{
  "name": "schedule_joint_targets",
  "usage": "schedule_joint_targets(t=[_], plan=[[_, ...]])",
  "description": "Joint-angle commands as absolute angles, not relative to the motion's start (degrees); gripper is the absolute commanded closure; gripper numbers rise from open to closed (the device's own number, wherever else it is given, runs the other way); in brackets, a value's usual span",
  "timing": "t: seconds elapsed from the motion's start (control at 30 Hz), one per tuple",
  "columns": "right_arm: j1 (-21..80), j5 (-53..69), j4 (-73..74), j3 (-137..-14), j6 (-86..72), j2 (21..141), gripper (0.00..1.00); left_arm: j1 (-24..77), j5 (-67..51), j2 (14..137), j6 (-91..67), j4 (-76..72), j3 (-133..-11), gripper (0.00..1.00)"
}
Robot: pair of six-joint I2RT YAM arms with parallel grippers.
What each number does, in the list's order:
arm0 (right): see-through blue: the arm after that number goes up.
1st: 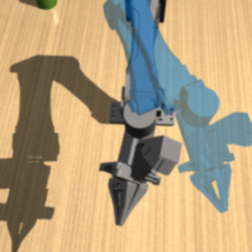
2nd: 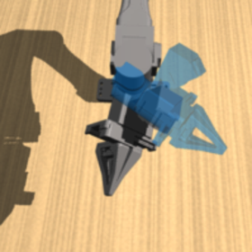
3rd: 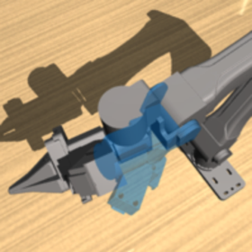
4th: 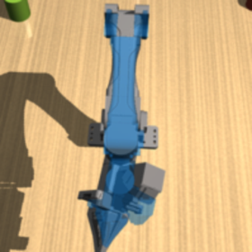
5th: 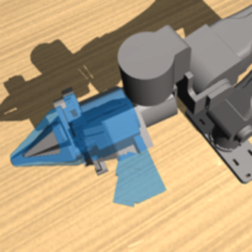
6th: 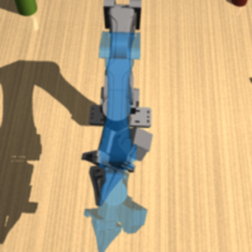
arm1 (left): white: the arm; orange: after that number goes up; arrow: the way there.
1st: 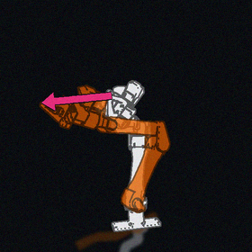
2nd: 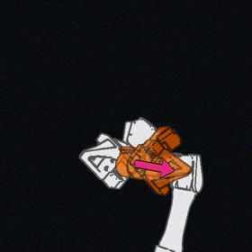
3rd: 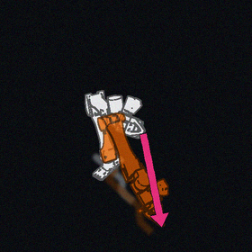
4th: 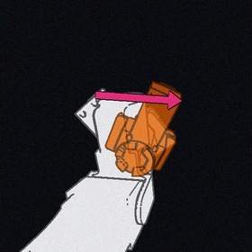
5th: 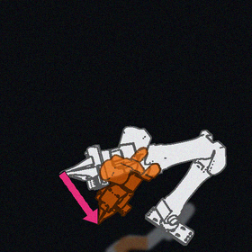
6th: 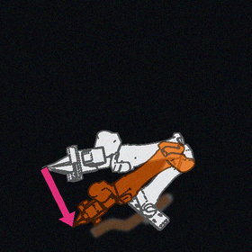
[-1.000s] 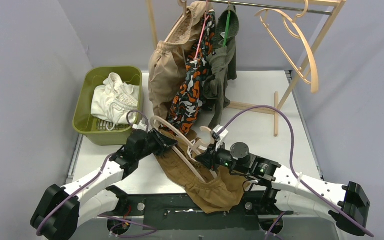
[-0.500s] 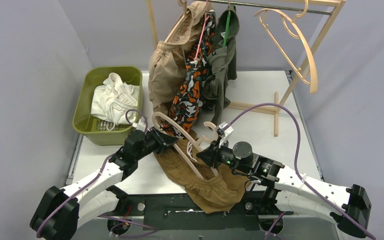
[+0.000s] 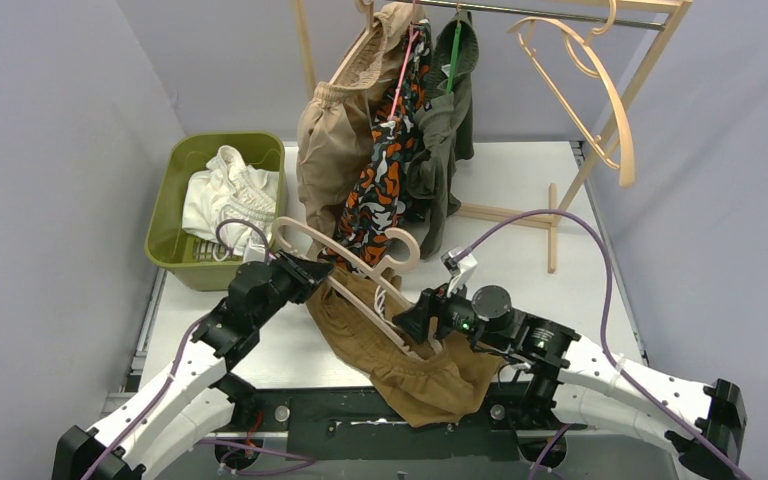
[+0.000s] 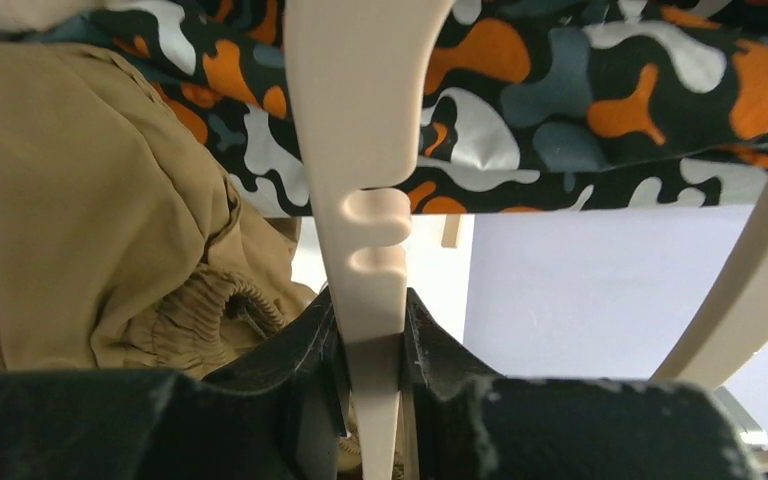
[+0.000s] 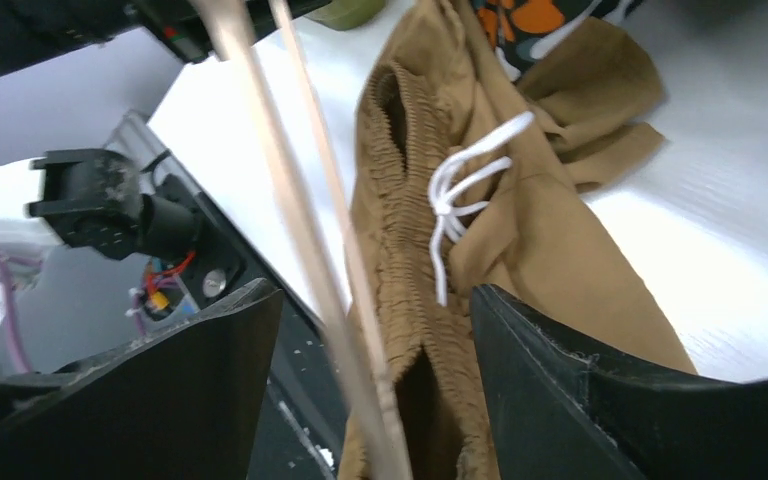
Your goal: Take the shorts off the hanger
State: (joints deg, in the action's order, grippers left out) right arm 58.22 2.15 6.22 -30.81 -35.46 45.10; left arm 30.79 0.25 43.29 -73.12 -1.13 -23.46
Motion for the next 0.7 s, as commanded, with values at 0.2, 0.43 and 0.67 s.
schedule_joint_targets(t=[0.2, 0.43, 0.67], plan=[[58.71, -1.82, 20.13, -34.69, -36.94, 39.51, 0.25, 29.35, 8.85, 41.92, -66.42, 10.55, -34.25, 1.0], [58.69, 0.72, 23.75, -33.19, -40.48, 37.24, 0.23, 27.07, 10.1, 38.67, -66.12, 14.15, -36.09, 1.0], [58.71, 6.07, 17.01, -25.87, -40.35, 34.99, 0.26, 24.94, 10.48, 37.16, -64.32, 18.26, -42.11, 1.0]])
